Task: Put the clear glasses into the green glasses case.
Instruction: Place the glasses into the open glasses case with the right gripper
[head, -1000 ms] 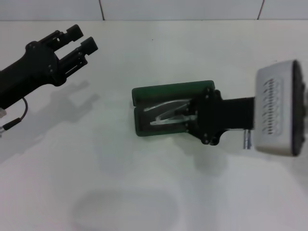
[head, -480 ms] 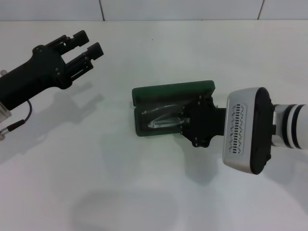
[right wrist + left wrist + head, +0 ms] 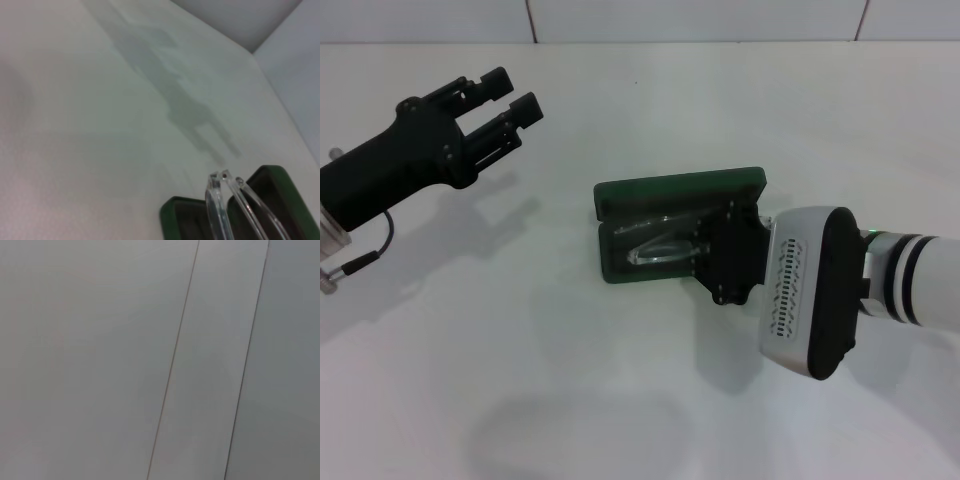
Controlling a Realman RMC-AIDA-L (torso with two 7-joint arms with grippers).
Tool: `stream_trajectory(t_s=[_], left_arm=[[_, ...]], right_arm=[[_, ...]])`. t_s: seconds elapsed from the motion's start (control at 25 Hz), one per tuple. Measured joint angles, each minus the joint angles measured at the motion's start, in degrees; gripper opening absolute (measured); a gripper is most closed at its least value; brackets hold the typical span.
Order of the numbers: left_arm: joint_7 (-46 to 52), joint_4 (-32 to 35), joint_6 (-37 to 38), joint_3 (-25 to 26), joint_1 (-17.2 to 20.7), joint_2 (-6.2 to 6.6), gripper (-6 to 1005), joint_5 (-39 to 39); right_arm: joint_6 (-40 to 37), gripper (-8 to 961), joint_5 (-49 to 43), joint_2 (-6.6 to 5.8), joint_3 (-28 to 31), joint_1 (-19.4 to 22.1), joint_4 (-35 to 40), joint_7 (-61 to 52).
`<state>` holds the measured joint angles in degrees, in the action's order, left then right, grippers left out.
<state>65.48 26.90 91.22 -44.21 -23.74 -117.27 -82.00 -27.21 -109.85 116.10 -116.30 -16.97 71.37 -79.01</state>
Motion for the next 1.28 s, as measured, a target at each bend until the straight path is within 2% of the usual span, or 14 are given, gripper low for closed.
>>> stream_trajectory(t_s=[0.24, 0.64, 1.28], left_arm=[[0.0, -0.2, -0.1, 0.0, 0.0, -0.1, 557, 0.0], [0.6, -0.3, -0.1, 0.0, 0.2, -0.16, 558, -0.1], [0.6, -0.4, -0.2, -0.1, -0.4, -0.64, 557, -0.2]], right_arm=[[4.8, 192, -0.1, 0.1, -2.6, 0.8, -0.3, 0.0], [9.5, 198, -0.1, 0.02, -3.1, 2.6, -0.9, 0.0], [11.3, 207, -0.1, 0.0, -4.2, 2.5, -2.4, 0.4]])
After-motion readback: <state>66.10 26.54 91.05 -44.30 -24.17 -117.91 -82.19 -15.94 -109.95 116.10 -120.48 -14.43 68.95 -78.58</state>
